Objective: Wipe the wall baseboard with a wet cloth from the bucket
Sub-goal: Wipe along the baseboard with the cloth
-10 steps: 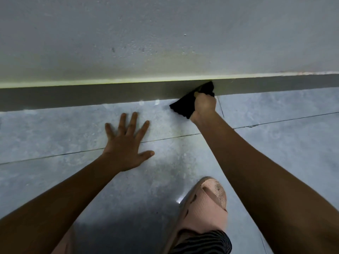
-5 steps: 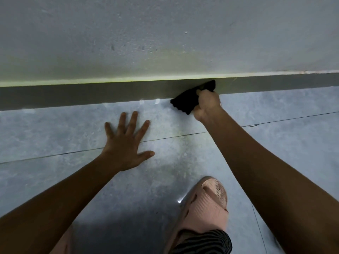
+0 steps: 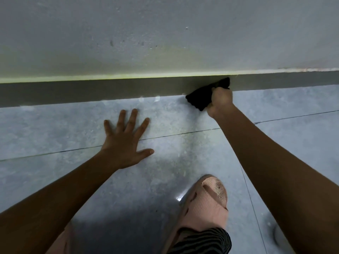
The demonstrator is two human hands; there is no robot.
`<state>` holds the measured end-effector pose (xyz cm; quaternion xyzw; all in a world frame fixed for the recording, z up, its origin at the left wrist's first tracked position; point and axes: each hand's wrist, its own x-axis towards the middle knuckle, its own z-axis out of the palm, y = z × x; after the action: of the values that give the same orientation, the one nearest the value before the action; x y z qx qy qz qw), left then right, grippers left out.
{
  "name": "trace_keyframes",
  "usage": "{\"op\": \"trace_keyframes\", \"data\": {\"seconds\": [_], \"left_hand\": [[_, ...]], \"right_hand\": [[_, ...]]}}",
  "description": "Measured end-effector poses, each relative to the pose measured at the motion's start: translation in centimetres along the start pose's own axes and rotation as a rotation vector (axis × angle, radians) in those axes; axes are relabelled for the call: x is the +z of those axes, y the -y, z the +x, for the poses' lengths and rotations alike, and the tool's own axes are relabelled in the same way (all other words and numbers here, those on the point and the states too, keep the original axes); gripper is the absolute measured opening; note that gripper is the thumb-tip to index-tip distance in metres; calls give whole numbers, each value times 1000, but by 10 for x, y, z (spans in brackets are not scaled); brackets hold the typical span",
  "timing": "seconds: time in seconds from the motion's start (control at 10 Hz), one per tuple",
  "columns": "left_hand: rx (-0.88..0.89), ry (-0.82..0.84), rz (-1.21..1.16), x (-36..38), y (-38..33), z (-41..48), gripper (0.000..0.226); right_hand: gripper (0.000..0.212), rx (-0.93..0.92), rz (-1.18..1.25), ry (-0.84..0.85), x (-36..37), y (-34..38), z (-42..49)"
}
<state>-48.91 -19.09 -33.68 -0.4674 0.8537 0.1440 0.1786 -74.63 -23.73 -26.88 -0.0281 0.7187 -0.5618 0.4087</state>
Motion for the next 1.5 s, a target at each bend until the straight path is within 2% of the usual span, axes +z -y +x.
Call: {"op": "trace_keyframes", "data": {"seconds": [0.1, 0.2, 0.3, 0.4, 0.5, 0.6, 0.7, 0.8, 0.9, 1.0, 1.1, 1.2, 1.3, 1.4, 1.5], "left_hand": [[4, -12, -8, 1, 1, 2, 95], [-1, -10, -10, 0, 1, 2, 96], [-1, -13, -27, 0, 0, 2, 96], [0, -18, -22, 0, -1, 1, 95], [2, -2, -12, -1, 0, 0, 95], [2, 1, -15, -2, 0, 2, 95], [0, 14, -9, -2, 0, 3, 95], [-2, -3, -38, 0, -1, 3, 96], [-2, -5, -19, 0, 0, 3, 96], [-3, 20, 2, -2, -1, 3, 96], [-5, 23, -8, -3, -1, 2, 96], [-7, 11, -26, -1, -1, 3, 96], [-13, -3, -35, 2, 0, 3, 96], [-15, 1, -17, 1, -1, 3, 95], [-17, 9, -7, 1, -1, 2, 95]], "right_hand": [[38, -143, 37, -118, -9, 6, 16], [29, -170, -55, -195, -13, 11, 32], [19, 98, -259, -197, -5, 8, 31], [37, 99, -71, -18, 2, -1, 25], [37, -10, -36, 16, -2, 3, 17], [43, -170, -125, -154, -14, 20, 33], [37, -39, -265, -160, -18, 21, 39], [23, 112, -244, 10, -9, 8, 30], [35, -33, -265, 52, -11, 1, 29], [30, -164, -237, -51, -22, 14, 33], [40, -148, -411, -130, -26, 25, 41], [42, -47, -478, -19, -17, 20, 30], [39, 1, -448, 140, -14, -1, 13], [35, -160, -720, 260, -24, -20, -6], [46, -599, -1100, 355, -35, -29, -19]]}}
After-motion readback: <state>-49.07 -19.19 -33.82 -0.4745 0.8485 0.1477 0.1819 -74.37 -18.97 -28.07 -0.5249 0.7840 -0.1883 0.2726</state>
